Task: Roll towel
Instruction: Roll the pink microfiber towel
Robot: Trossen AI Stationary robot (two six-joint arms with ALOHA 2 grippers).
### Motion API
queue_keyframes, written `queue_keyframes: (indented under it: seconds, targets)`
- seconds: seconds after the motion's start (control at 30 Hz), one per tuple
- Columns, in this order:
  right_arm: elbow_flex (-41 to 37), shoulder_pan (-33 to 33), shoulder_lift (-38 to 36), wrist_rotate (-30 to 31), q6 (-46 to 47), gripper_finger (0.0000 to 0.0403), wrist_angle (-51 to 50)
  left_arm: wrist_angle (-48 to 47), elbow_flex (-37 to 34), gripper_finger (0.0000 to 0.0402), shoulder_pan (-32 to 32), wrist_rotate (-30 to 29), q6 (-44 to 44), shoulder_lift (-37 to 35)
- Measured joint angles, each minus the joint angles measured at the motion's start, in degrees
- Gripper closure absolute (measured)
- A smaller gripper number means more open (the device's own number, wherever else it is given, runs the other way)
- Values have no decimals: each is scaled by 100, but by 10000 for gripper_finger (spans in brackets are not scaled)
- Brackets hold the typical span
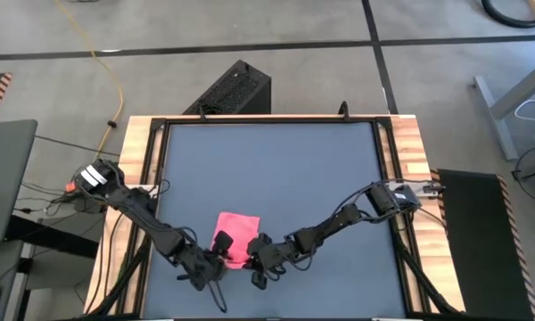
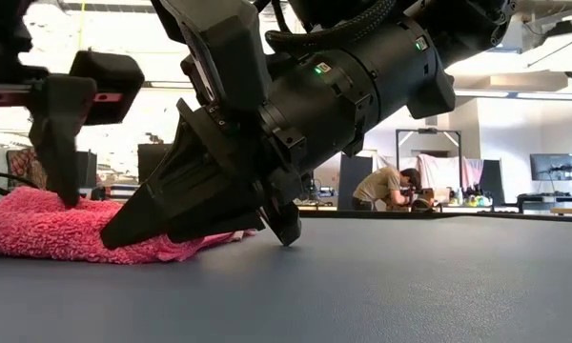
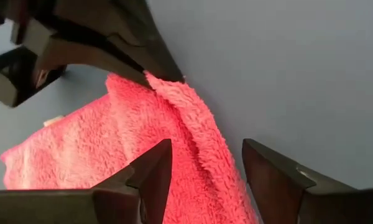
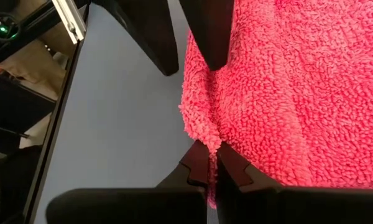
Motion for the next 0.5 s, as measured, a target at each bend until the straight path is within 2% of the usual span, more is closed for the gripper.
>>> queue_keyframes:
  seconds: [0.3, 0.5]
  targets:
    - [-2, 32, 0, 7, -2, 378, -3, -249, 371, 229, 0, 118, -987, 584]
    - [-7, 37, 2, 7, -20, 378, -9, -367, 400, 267, -6, -75, -1187, 591]
